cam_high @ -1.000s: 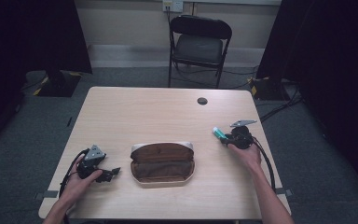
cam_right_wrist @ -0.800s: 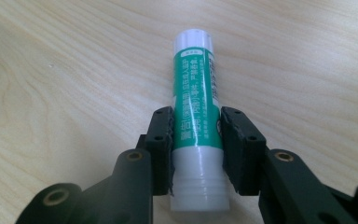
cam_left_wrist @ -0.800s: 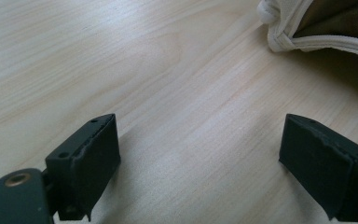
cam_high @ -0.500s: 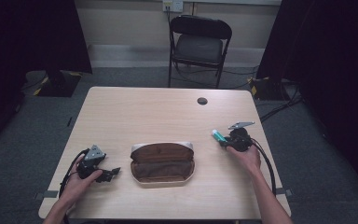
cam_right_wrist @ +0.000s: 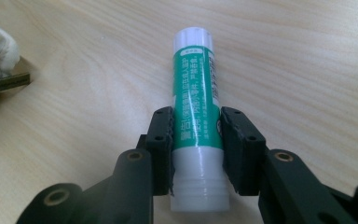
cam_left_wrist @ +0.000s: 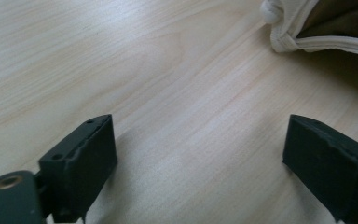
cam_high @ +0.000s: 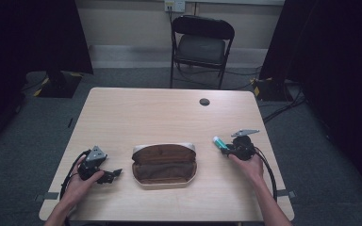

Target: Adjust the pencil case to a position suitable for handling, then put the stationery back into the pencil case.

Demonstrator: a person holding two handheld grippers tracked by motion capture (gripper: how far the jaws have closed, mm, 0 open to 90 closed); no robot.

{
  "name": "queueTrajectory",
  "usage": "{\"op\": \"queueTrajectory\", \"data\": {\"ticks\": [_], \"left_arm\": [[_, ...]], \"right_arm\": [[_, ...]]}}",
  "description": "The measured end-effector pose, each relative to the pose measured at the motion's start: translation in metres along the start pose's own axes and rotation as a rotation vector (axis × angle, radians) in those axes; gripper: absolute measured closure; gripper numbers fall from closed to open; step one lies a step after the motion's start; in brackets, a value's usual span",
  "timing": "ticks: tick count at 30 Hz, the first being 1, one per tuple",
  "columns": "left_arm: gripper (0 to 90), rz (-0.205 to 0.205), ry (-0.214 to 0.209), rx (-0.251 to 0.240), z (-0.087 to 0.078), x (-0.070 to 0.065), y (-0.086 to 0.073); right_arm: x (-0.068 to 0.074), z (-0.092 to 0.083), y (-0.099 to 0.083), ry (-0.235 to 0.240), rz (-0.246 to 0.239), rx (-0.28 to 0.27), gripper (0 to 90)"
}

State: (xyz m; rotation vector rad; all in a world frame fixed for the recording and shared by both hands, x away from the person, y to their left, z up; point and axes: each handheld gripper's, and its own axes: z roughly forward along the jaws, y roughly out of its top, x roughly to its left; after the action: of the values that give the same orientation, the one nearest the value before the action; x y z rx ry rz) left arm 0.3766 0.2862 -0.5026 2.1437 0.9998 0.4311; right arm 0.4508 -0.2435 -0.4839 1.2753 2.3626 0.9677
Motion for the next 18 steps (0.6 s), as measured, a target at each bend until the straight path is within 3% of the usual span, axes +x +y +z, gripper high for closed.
{"op": "queueTrajectory", "data": {"ticks": [10,15,18], "left_arm": [[7.7,0.002,-0.001,-0.001,0.0,0.0,0.0],[7.7,0.002,0.001,0.005,0.0,0.0,0.0],[7.7,0.004,0.003,0.008,-0.001,0.0,0.0]], "right_arm": [[0.005,-0.011,-0.014,0.02,-0.003,-0.014,65.7],[0.017,-0.017,-0.019,0.032,-0.041,0.02,65.6],[0.021,-0.02,-0.023,0.044,-0.033,0.01,65.5]]}}
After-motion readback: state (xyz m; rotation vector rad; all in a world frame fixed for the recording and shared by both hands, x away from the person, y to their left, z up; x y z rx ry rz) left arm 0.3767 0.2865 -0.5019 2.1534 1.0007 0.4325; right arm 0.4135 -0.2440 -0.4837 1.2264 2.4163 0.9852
